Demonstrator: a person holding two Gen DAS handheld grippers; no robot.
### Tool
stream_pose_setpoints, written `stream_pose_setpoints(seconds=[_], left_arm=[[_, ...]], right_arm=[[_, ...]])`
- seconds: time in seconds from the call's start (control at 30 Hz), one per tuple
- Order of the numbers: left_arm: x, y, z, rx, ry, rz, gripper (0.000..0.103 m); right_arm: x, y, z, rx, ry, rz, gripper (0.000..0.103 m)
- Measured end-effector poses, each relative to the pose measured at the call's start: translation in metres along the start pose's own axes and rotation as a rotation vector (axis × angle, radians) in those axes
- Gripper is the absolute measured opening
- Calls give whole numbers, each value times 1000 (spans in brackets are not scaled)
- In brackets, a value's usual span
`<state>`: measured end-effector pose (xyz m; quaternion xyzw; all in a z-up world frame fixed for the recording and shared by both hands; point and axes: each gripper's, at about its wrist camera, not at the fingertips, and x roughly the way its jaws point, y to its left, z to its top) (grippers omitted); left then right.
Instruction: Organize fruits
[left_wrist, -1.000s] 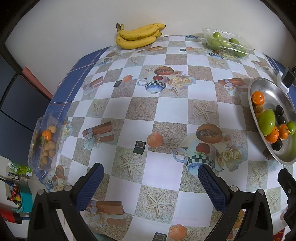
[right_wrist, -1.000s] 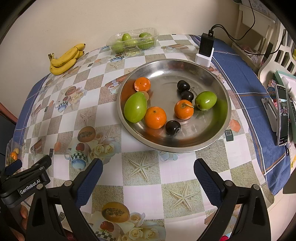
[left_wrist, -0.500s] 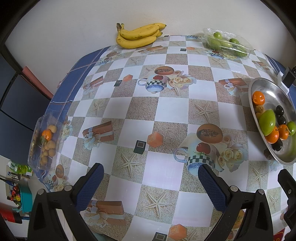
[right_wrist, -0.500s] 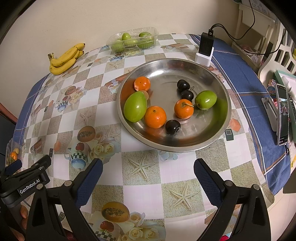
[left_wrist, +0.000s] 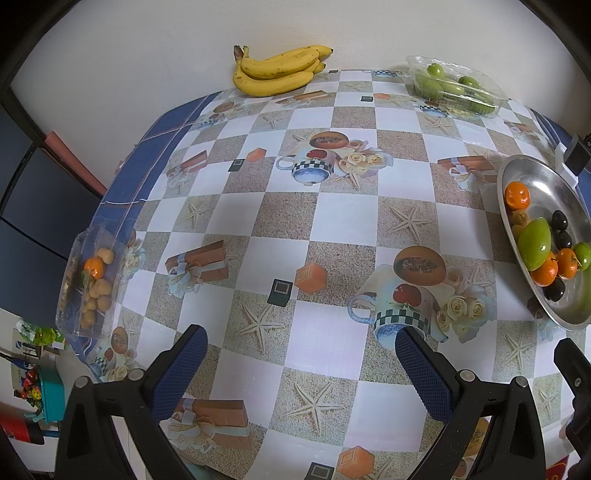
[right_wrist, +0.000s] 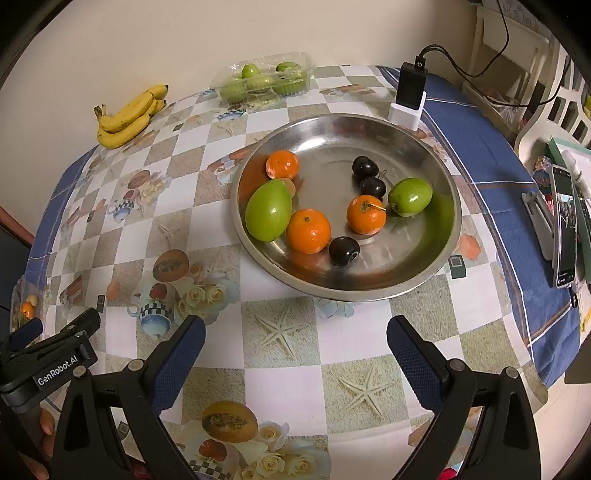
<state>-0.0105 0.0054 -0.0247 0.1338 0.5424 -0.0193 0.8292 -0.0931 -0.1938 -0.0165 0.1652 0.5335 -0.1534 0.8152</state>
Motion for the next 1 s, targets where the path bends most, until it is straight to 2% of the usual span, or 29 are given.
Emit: stream_pose_setpoints(seconds=[1.0], left_arm=[[-2,-2,2,2,-4,1,103]], right_arm=[[1,-1,0,3,4,-1,99]])
